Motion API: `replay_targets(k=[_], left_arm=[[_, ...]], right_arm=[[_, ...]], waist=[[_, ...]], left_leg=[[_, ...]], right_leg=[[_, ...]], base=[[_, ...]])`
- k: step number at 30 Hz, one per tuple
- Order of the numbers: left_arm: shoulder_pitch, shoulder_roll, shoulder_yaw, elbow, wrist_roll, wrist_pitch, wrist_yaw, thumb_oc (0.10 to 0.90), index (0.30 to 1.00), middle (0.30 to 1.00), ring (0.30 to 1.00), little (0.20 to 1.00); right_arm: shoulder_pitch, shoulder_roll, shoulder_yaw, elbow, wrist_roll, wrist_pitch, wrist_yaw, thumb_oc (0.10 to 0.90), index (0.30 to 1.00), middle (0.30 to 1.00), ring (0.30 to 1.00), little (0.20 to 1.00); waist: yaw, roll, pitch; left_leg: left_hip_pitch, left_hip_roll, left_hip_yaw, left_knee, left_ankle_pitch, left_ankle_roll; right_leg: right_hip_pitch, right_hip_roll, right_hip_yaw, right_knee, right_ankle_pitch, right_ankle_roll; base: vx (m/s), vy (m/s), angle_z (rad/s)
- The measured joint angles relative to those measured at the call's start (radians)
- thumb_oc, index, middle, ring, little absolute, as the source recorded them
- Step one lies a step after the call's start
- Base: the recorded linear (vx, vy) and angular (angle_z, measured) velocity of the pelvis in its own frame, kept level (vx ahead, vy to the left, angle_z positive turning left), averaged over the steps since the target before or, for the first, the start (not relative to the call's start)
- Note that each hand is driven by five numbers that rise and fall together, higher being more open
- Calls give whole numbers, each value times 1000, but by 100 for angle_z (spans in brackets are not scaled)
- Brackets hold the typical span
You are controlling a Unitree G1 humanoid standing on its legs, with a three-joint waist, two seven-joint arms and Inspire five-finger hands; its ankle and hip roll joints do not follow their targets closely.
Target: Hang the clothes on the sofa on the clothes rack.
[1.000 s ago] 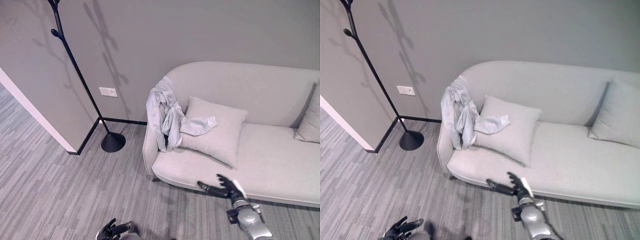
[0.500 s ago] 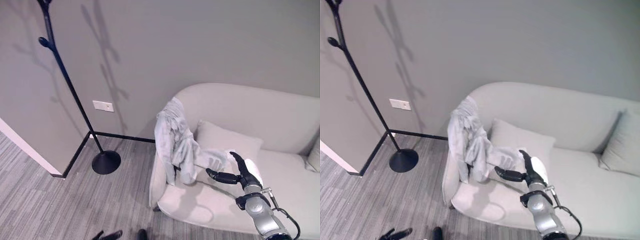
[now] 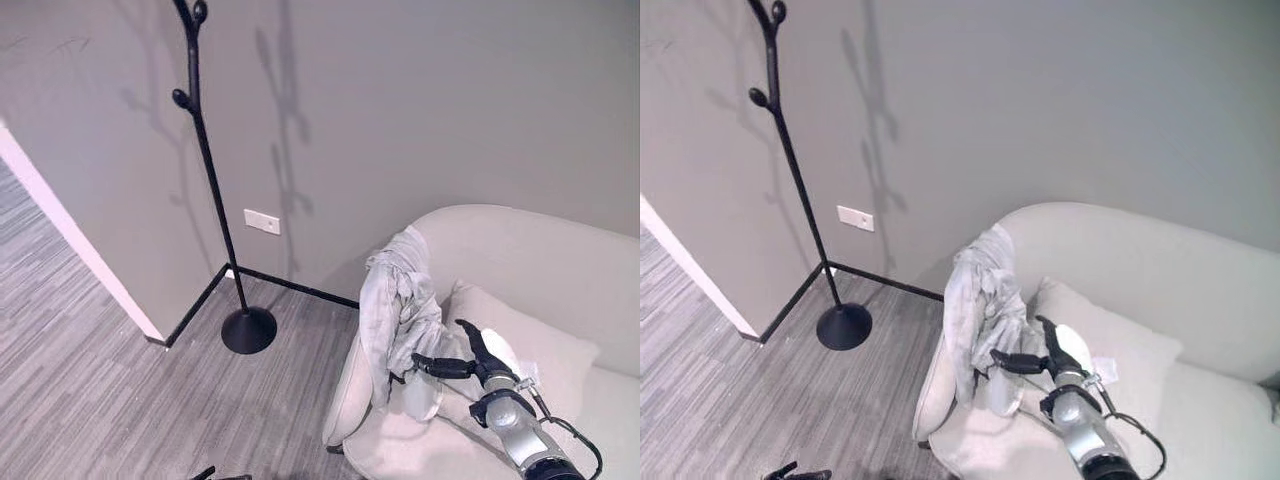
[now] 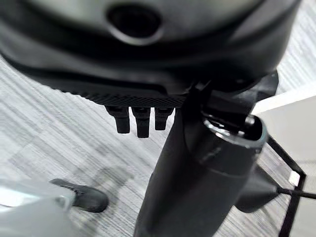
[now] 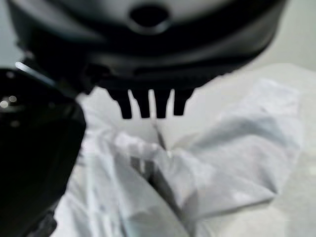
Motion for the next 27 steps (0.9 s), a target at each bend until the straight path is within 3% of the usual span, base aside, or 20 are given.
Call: replay_targets(k=[3,4,5,10,27], left_arm=[[32,-8,18,-2,0,1,0,800,900,900,900,900],[53,-9,20,-7,0,1,0,800,900,900,900,900],[60,-13,19,-11,0,1,-1,800,900,900,900,900],[62,-24,18,-21,0,0,-4,800,900,900,900,900],[64,-36,17,-31,-8,-3,0,800,900,900,900,900]], right_arm=[[-21,0,-2,37,40,-3,5,800,900,900,900,900],[-31,-2,-2,63,57,-4,15,800,900,900,900,900],[-31,-6,-2,73,65,-4,17,800,900,900,900,900],[-92,-23,30,160,77,-4,23,800,900,900,900,900],[-149,-24,74,104,72,-19,37,800,900,900,900,900]], waist=[[10,9,-12],[15,-3,-23],[15,-4,-28],[28,11,-40],[27,38,-29]], left_leg=[[0,31,0,-3,-16,-23],[2,40,-1,-4,-27,-47],[4,48,-4,-4,-30,-55],[8,87,-17,1,-30,-91],[-22,97,-46,-2,-32,-101]], right_leg=[[46,28,-33,-97,30,-12],[74,40,-55,-158,81,-37],[93,49,-61,-188,89,-43],[108,89,-83,-207,87,-77],[92,94,-110,-200,72,-84]], base=[[88,-73,-9],[44,-54,-1],[50,-69,-2],[50,-61,9],[26,-24,5]])
